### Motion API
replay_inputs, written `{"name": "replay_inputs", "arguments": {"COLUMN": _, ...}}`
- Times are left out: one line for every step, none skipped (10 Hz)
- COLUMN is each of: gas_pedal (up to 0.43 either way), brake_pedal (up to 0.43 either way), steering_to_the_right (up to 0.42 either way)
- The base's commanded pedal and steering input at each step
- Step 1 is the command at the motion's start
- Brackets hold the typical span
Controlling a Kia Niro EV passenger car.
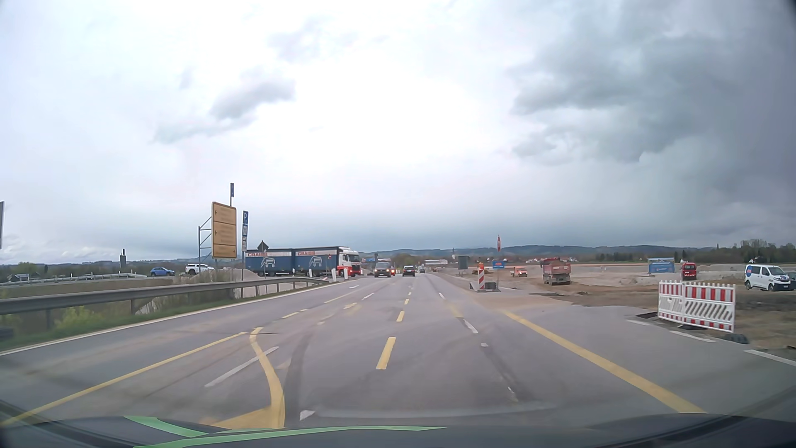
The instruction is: Follow the waypoints while adhering to traffic rules and regulations
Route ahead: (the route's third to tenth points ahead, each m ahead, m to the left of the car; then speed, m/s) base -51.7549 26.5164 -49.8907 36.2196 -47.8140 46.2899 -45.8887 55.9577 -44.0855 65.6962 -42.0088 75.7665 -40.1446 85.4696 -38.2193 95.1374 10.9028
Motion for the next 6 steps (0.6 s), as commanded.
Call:
{"name": "replay_inputs", "arguments": {"gas_pedal": 0.000, "brake_pedal": 0.000, "steering_to_the_right": -0.011}}
{"name": "replay_inputs", "arguments": {"gas_pedal": 0.000, "brake_pedal": 0.000, "steering_to_the_right": -0.011}}
{"name": "replay_inputs", "arguments": {"gas_pedal": 0.000, "brake_pedal": 0.000, "steering_to_the_right": -0.009}}
{"name": "replay_inputs", "arguments": {"gas_pedal": 0.000, "brake_pedal": 0.000, "steering_to_the_right": -0.007}}
{"name": "replay_inputs", "arguments": {"gas_pedal": 0.000, "brake_pedal": 0.000, "steering_to_the_right": -0.005}}
{"name": "replay_inputs", "arguments": {"gas_pedal": 0.000, "brake_pedal": 0.000, "steering_to_the_right": -0.003}}
